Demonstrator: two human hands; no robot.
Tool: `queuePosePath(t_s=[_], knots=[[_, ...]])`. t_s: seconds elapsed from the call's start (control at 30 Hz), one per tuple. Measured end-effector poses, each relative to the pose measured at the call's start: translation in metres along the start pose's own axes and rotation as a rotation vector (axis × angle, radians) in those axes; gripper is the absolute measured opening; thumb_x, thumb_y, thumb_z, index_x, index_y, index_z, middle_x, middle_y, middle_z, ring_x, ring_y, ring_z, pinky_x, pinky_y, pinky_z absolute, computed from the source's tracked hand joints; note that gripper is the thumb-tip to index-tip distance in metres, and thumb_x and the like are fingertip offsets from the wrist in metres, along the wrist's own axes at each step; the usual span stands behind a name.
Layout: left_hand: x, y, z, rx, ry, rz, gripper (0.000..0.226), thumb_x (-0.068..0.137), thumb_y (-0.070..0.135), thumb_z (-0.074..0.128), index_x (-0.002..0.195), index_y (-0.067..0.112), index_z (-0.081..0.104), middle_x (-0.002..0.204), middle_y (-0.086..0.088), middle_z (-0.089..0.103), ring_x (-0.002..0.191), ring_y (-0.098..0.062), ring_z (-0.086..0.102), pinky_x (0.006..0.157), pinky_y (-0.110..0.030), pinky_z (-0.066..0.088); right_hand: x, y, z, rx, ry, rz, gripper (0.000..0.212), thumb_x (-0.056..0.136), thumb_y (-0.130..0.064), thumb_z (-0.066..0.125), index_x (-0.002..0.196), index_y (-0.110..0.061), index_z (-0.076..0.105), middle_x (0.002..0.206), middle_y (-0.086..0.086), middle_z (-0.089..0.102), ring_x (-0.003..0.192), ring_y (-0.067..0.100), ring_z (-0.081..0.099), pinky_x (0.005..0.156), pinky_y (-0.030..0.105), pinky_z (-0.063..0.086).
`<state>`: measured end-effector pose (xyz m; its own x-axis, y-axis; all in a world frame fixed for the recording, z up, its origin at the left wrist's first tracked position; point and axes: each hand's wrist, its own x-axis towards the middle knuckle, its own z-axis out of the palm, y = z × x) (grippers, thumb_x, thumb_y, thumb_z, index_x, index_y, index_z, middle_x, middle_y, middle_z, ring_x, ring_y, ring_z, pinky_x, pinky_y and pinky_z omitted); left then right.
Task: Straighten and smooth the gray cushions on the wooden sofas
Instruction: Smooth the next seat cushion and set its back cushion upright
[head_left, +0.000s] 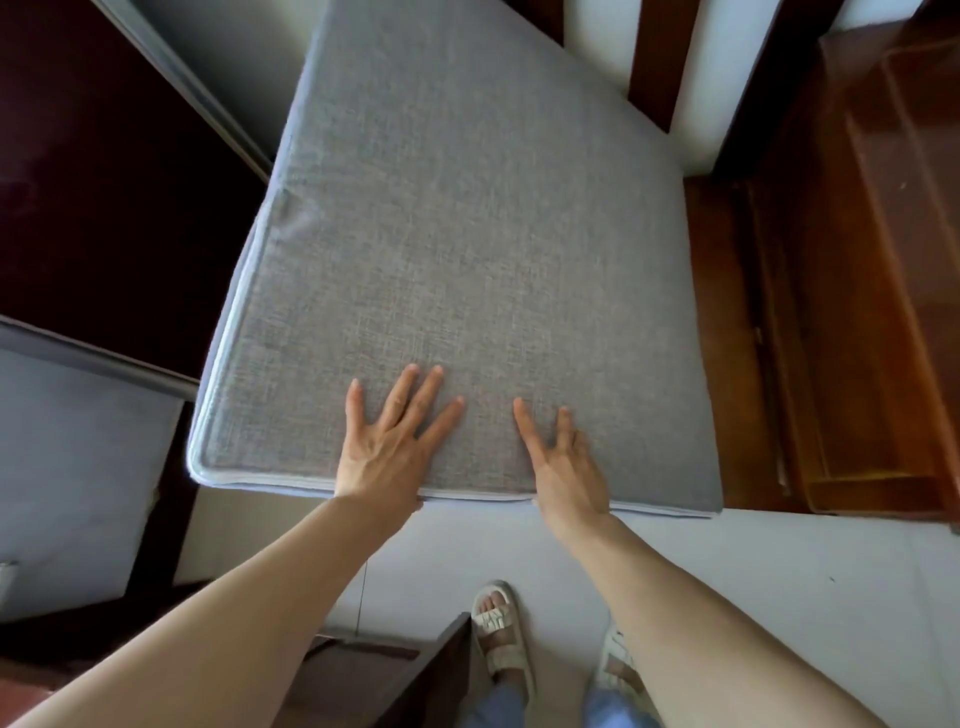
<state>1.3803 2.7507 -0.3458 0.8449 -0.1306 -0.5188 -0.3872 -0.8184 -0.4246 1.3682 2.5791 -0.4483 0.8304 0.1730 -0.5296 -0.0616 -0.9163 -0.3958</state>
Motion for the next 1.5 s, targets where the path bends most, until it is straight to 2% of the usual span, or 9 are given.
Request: queuePosePath(t_s=[0.2, 0.37, 0.57, 0.8, 1.0, 1.2, 1.3, 1.43, 1.5], knots=[[0.0, 0.002, -0.01, -0.025, -0.073, -0.033, 0.119, 0.078, 0.057, 0.065, 0.142, 0.032, -0.033, 0.14, -0.001, -0.05, 0.138, -0.026, -0.034, 0.107, -0.065, -0.011, -0.006, 0.012, -0.01, -0.006, -0.061, -0.09, 0.096, 0.095, -0.014, 0.056, 0.147, -0.039, -0.021, 0.157, 0.021, -0.014, 0.144, 0.042, 0.011, 0.109, 0.045, 0.034], [0.014, 0.007, -0.038, -0.243, -0.012, -0.109, 0.096, 0.084, 0.062, 0.054, 0.152, 0.029, -0.004, 0.156, 0.002, -0.027, 0.144, -0.022, -0.023, 0.113, -0.055, -0.008, -0.002, 0.02, -0.053, 0.114, -0.127, -0.124, 0.087, 0.092, -0.029, 0.06, 0.152, -0.036, -0.002, 0.16, 0.013, -0.004, 0.145, 0.033, 0.014, 0.113, 0.041, 0.028], [0.066, -0.012, -0.078, -0.243, 0.072, -0.151, 0.084, 0.092, 0.053, 0.049, 0.153, 0.025, -0.002, 0.158, -0.003, -0.02, 0.145, -0.023, -0.019, 0.114, -0.052, -0.008, 0.038, 0.006, -0.101, 0.179, -0.027, -0.091, 0.086, 0.094, -0.038, 0.057, 0.152, -0.033, -0.007, 0.16, 0.011, -0.005, 0.147, 0.03, 0.007, 0.117, 0.041, 0.019], [0.153, -0.055, -0.107, -0.242, 0.152, -0.117, 0.078, 0.094, 0.052, 0.042, 0.153, 0.024, -0.002, 0.159, -0.003, -0.017, 0.145, -0.022, -0.019, 0.114, -0.051, -0.009, 0.112, -0.019, -0.158, 0.237, 0.127, -0.092, 0.085, 0.094, -0.04, 0.056, 0.152, -0.031, -0.006, 0.161, 0.01, -0.002, 0.147, 0.027, 0.008, 0.115, 0.039, 0.019], [0.234, -0.099, -0.134, -0.226, 0.245, -0.081, 0.07, 0.098, 0.045, 0.037, 0.152, 0.023, -0.001, 0.159, -0.002, -0.014, 0.146, -0.022, -0.017, 0.114, -0.051, -0.009, 0.185, -0.035, -0.199, 0.324, 0.282, -0.134, 0.075, 0.097, -0.039, 0.05, 0.151, -0.039, -0.001, 0.161, 0.006, -0.003, 0.147, 0.022, 0.007, 0.116, 0.033, 0.016], [0.296, -0.126, -0.167, -0.213, 0.332, -0.112, 0.062, 0.1, 0.03, 0.032, 0.152, 0.022, -0.001, 0.16, -0.001, -0.012, 0.146, -0.021, -0.016, 0.114, -0.05, -0.009, 0.252, -0.044, -0.24, 0.479, 0.232, -0.17, 0.069, 0.094, -0.051, 0.047, 0.148, -0.05, 0.004, 0.16, 0.0, -0.012, 0.148, 0.023, 0.003, 0.12, 0.042, 0.009], [0.324, -0.153, -0.208, -0.24, 0.489, -0.22, 0.067, 0.096, 0.025, 0.042, 0.151, 0.023, 0.005, 0.16, -0.001, -0.009, 0.146, -0.021, -0.012, 0.115, -0.052, -0.005, 0.292, -0.06, -0.298, 0.542, 0.423, -0.254, 0.069, 0.09, -0.056, 0.051, 0.148, -0.049, 0.014, 0.161, 0.0, -0.007, 0.148, 0.019, -0.003, 0.119, 0.048, -0.002], [0.366, -0.192, -0.269, -0.281, 0.851, -0.379, 0.063, 0.091, 0.013, 0.05, 0.147, 0.022, 0.022, 0.16, -0.001, 0.003, 0.147, -0.019, -0.002, 0.115, -0.052, 0.0, 0.344, -0.076, -0.384, 0.971, 1.044, -0.401, 0.054, 0.089, -0.044, 0.056, 0.14, -0.029, 0.045, 0.154, 0.007, 0.026, 0.143, 0.015, 0.021, 0.116, 0.053, 0.016], [0.383, -0.196, -0.265, -0.272, 0.942, -0.426, 0.059, 0.092, 0.015, 0.049, 0.146, 0.022, 0.024, 0.16, -0.001, 0.003, 0.147, -0.02, -0.002, 0.115, -0.051, -0.001, 0.37, -0.077, -0.374, 1.005, 1.153, -0.364, 0.052, 0.089, -0.045, 0.05, 0.138, -0.028, 0.048, 0.152, 0.005, 0.03, 0.141, 0.015, 0.025, 0.115, 0.054, 0.017]])
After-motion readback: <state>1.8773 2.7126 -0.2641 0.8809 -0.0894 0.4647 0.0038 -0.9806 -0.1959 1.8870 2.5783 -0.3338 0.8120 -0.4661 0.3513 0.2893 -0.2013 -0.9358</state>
